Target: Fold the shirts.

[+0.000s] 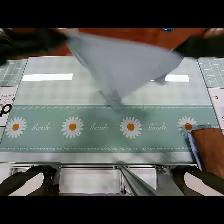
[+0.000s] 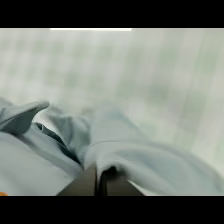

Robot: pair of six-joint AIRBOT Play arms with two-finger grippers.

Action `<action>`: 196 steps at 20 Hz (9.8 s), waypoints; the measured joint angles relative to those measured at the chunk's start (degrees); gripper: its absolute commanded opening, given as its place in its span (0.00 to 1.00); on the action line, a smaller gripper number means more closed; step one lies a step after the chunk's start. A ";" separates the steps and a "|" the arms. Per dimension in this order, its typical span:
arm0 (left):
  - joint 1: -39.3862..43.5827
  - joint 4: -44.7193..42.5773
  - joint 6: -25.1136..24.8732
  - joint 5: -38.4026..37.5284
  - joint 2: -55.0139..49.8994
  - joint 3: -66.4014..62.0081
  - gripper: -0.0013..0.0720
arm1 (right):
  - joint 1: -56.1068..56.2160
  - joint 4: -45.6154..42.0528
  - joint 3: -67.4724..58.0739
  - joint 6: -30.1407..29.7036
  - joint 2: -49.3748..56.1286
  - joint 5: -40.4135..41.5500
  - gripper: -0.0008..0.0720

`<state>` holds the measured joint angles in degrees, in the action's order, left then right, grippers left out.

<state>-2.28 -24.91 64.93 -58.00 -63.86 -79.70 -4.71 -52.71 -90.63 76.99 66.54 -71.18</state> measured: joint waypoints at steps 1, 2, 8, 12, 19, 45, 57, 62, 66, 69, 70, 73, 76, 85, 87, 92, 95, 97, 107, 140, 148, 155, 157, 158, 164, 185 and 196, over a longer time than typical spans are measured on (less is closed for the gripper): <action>-1.29 0.04 0.31 -0.55 2.05 -2.64 0.04 | 0.83 -1.57 -3.54 0.94 -2.62 -0.81 0.04; -2.58 0.09 0.39 -1.01 4.26 -5.22 0.04 | 1.55 -3.04 -6.23 1.62 -5.05 -1.81 0.04; -8.96 0.11 0.83 -6.95 15.98 -13.05 0.04 | 3.52 -8.26 -13.35 4.96 -20.46 -10.38 0.04; -10.88 -0.68 0.90 -10.08 22.95 -14.10 0.04 | 3.69 -10.99 -14.25 7.65 -27.41 -17.31 0.04; -11.52 -2.67 2.73 -16.20 28.06 -11.98 0.04 | 3.80 -10.82 -7.17 10.16 -30.93 -21.14 0.04; -12.39 -17.27 9.11 -16.83 -24.06 3.74 0.71 | -12.04 10.43 5.05 -3.32 25.68 -2.67 0.58; -16.74 -18.32 6.58 -8.76 -6.93 46.14 0.71 | -27.96 4.96 57.68 -6.23 -13.55 3.21 0.58; -10.47 -14.27 6.91 -3.98 -9.31 48.46 0.71 | -28.39 5.60 60.81 -6.71 -16.59 2.03 0.58; -4.46 -13.64 7.96 -1.42 -13.49 46.07 0.05 | -28.50 5.68 61.40 -6.82 -17.14 1.40 0.58; -1.84 -14.67 7.10 -0.42 -14.93 42.58 0.05 | -28.50 3.93 61.55 -6.64 -17.29 0.68 0.58; -1.66 -14.64 6.82 -0.44 -15.12 40.89 0.05 | -28.50 2.32 61.70 -6.19 -17.29 0.33 0.58; -2.82 -14.23 6.10 -2.82 -14.36 35.41 0.05 | -28.24 -2.12 63.32 -3.61 -17.31 -1.49 0.58; -5.05 -14.14 5.79 -5.11 -13.25 31.10 0.05 | -25.42 -3.56 66.51 -2.19 -17.31 -2.69 0.58; -6.29 -14.12 4.68 -8.96 -12.57 28.04 0.05 | -8.15 0.68 70.53 2.14 -17.31 4.37 0.58; -6.29 -14.12 4.63 -9.27 -12.57 27.98 0.05 | -4.87 1.79 70.64 3.21 -17.31 6.69 0.58; -6.29 -14.10 4.52 -9.49 -12.57 27.89 0.05 | 3.87 3.02 70.75 8.35 -17.31 10.58 0.58; -6.29 -14.08 4.52 -9.53 -12.57 27.89 0.05 | 9.49 3.17 70.75 12.74 -17.31 13.53 0.58; -6.29 -14.08 4.52 -9.55 -12.57 27.89 0.05 | 12.81 3.26 70.75 15.28 -16.81 15.78 0.58; -6.32 -14.08 4.35 -9.64 -12.57 27.89 0.05 | 24.20 17.29 70.62 12.52 -5.14 29.81 0.04; -20.83 -10.14 10.21 -12.15 27.50 -31.12 0.05 | 0.09 -26.67 -29.24 9.75 -28.44 -10.88 0.04; -12.74 -38.91 19.63 -15.58 37.46 -16.76 0.05 | 0.09 -32.35 -15.02 11.10 -32.33 -13.99 0.04; -11.52 -30.51 16.15 -6.14 25.05 7.50 0.05 | 0.09 -31.47 0.20 10.25 -17.46 -5.60 0.04; -10.25 -28.02 14.01 -2.19 17.09 9.99 0.05 | 0.09 -30.12 1.40 9.53 -8.94 -2.05 0.04; -9.49 -27.26 13.25 0.24 12.41 10.67 0.05 | 0.09 -29.20 1.57 9.25 -4.04 0.13 0.04; -5.84 -25.09 11.52 12.11 -14.99 3.98 0.05 | 0.09 -20.85 -6.67 8.02 24.63 10.56 0.04; -42.03 -23.78 4.74 -17.64 -10.58 39.45 0.71 | -29.66 0.04 48.04 -3.06 -5.90 4.26 0.58; -38.36 -28.52 6.69 -17.88 -12.50 44.98 0.71 | -31.93 5.77 60.87 -7.45 -17.03 6.86 0.58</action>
<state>-40.64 -53.43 71.61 -75.88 -76.36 -34.72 -36.64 -46.94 -29.76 69.54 49.52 -64.31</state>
